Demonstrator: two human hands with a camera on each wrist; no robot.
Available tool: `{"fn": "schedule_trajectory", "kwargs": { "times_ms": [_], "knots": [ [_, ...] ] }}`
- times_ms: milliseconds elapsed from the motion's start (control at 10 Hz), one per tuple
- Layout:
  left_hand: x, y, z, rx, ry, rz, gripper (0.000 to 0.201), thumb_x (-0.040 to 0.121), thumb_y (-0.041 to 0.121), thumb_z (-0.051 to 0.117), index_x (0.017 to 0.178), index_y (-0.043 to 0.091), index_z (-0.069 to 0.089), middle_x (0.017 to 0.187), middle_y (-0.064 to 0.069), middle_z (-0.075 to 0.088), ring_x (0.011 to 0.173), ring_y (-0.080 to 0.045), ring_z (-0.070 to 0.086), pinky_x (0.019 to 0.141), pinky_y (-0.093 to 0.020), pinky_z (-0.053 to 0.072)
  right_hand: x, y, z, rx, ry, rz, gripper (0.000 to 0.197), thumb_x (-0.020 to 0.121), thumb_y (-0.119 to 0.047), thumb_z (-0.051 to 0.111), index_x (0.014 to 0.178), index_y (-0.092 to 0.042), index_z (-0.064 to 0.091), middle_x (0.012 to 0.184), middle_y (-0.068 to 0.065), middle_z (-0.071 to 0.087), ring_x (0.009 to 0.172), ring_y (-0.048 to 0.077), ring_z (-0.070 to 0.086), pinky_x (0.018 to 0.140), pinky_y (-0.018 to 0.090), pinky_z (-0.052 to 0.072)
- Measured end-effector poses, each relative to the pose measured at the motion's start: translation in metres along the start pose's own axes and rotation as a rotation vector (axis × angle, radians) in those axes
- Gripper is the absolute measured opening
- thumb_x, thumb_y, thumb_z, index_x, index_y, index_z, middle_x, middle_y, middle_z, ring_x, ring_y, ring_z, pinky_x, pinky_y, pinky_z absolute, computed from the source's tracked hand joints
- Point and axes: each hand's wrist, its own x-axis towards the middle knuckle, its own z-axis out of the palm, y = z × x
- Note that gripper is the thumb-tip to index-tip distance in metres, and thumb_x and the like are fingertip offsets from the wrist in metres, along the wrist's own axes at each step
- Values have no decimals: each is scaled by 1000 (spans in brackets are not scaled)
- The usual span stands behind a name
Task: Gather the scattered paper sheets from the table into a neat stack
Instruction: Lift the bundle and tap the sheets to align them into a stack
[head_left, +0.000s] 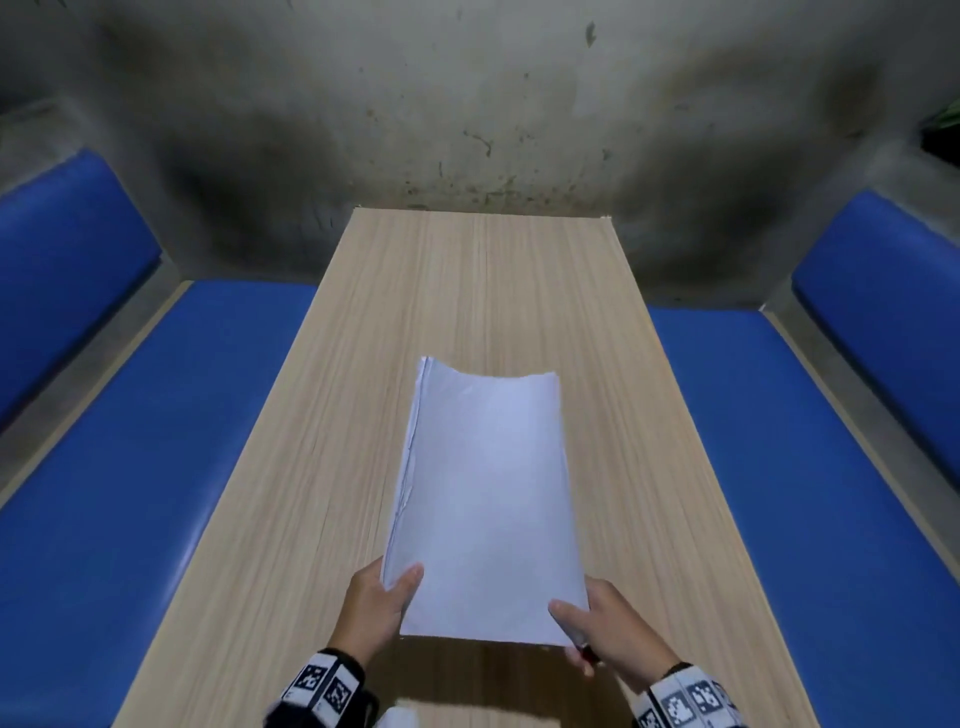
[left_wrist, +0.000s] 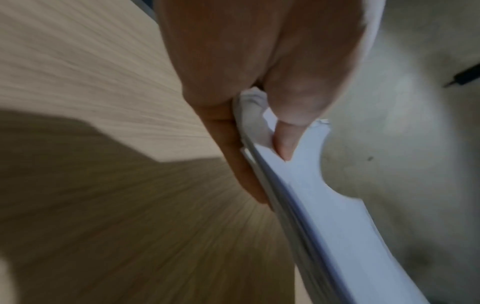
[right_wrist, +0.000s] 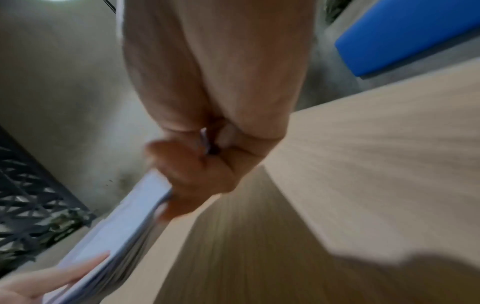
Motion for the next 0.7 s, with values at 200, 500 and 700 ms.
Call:
{"fn": "schedule_trajectory", "kwargs": {
  "times_ms": [200,500,700],
  "knots": [
    [8,-14,1,298,-8,-39,19,98,23,48,111,13,58,95,1,67,65,-12,64,51,-13,49,34,16,14,-82,107,97,25,89,-15,43,106,-7,59,72,11,62,49,12,51,48,27,45],
    [6,-35,8,263,25,-251,15,91,4,43,102,5,54,79,-18,64,49,-24,55,48,-30,52,42,42,32,167,329,352,22,75,13,50,95,14,60,64,21,55,43,25,48,51,34,46],
    [-5,-56,-14,621,178,-185,35,87,42,60,105,13,53,106,-6,63,97,-24,63,77,-30,44,18,36,9,-477,347,279,33,78,-42,61,66,-13,52,75,1,64,72,19,64,52,21,41]
  ]
}}
